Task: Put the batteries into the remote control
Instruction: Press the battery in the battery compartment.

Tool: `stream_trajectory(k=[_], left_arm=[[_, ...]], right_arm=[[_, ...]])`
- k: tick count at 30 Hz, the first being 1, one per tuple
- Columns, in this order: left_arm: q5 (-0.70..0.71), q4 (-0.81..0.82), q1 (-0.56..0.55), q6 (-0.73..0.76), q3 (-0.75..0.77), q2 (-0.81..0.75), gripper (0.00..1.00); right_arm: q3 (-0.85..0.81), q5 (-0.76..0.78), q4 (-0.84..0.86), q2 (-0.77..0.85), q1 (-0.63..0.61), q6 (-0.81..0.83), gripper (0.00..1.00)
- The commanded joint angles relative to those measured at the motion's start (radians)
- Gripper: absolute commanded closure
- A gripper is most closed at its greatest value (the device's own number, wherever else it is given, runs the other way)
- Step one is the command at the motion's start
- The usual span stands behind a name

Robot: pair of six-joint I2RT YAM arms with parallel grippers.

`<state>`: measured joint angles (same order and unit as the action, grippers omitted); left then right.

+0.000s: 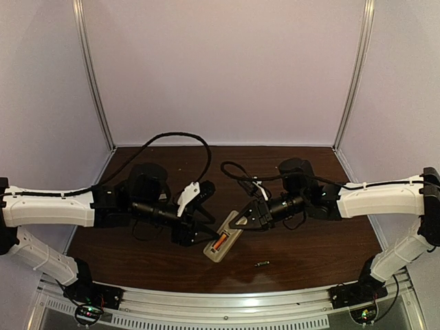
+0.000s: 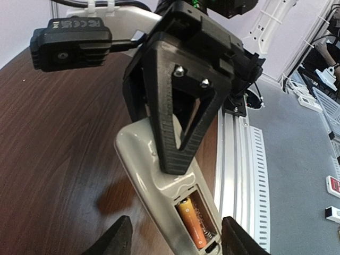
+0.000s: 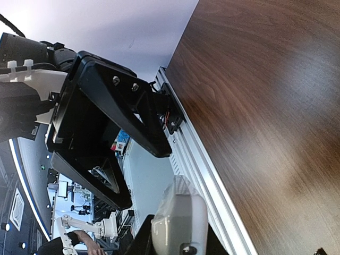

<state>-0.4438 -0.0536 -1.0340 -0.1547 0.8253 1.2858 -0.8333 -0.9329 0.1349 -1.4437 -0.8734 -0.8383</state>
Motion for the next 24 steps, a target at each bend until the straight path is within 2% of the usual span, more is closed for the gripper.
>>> stream_trajectory(k=[1, 12, 24], left_arm=[[0.091, 0.038, 0.001, -0.08, 0.023, 0.025, 0.41], [0.145, 0.046, -0.035, -0.121, 0.044, 0.101, 0.43], [0.212, 0.003, -0.036, -0.147, 0.061, 0.153, 0.6]], right_arm=[[0.01, 0.064, 0.001, 0.016, -0.004, -0.007, 1.0], [0.009, 0.085, 0.015, 0.017, -0.004, -0.031, 1.0], [0.015, 0.087, 0.035, 0.038, -0.004, -0.037, 1.0]])
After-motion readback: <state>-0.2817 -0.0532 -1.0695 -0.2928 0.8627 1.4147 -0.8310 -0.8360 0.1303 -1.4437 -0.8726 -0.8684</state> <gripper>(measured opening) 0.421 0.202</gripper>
